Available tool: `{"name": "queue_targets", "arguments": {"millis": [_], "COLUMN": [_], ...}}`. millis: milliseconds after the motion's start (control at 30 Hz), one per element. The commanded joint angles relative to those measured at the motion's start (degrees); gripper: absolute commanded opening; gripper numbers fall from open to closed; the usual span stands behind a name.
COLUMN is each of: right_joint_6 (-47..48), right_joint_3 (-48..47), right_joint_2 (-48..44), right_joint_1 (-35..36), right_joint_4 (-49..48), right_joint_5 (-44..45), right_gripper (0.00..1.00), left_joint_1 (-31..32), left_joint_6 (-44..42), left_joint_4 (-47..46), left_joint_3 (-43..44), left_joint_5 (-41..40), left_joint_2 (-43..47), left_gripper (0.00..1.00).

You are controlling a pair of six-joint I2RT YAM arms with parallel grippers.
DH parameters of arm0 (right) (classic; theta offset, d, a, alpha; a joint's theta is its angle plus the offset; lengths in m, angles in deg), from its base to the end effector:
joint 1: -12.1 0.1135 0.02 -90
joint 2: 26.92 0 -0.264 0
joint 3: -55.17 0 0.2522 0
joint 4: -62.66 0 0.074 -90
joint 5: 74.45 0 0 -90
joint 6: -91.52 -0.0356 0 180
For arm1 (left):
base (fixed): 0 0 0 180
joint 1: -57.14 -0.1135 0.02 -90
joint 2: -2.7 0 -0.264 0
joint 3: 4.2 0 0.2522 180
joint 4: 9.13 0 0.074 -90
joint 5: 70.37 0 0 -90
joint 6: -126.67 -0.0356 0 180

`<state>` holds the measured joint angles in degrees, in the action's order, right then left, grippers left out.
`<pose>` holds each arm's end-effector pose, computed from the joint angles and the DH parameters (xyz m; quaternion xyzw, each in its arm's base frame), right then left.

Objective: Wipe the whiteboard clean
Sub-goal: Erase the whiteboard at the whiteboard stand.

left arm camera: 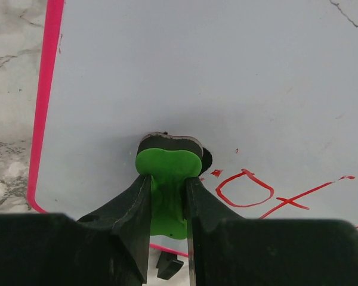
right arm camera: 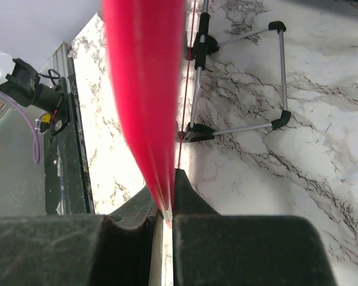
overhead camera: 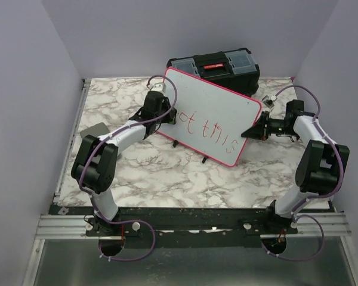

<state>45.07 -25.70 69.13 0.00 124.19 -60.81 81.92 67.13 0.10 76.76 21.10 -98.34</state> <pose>0.3105 -0.0312 0.2298 -0.2805 0.7322 0.5005 0.3670 0.3655 -0.1697 0.2324 -0.0363 0.8622 -0.2440 0.4425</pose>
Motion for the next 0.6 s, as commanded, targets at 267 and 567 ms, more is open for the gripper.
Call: {"name": "queue_targets", "arguments": {"millis": [267, 567], "right_joint_6": [1.87, 2.73], "right_joint_3": [-1.18, -1.53], "right_joint_2": [-1.39, -1.32], "right_joint_1": [0.41, 0.35], "right_joint_4": [1.54, 2.52], "right_joint_5": [-4.59, -4.68], "right_gripper": [0.01, 0.01], "left_joint_1": [5.57, 0.47], "left_joint_6": [-0.67, -1.19], "left_joint_4": [6.56, 8.98], "left_joint_3": [8.36, 10.59], "left_joint_5": [1.72, 0.61], "left_joint_2": [-2.40, -3.30], "left_gripper": [0.00, 0.00]}}
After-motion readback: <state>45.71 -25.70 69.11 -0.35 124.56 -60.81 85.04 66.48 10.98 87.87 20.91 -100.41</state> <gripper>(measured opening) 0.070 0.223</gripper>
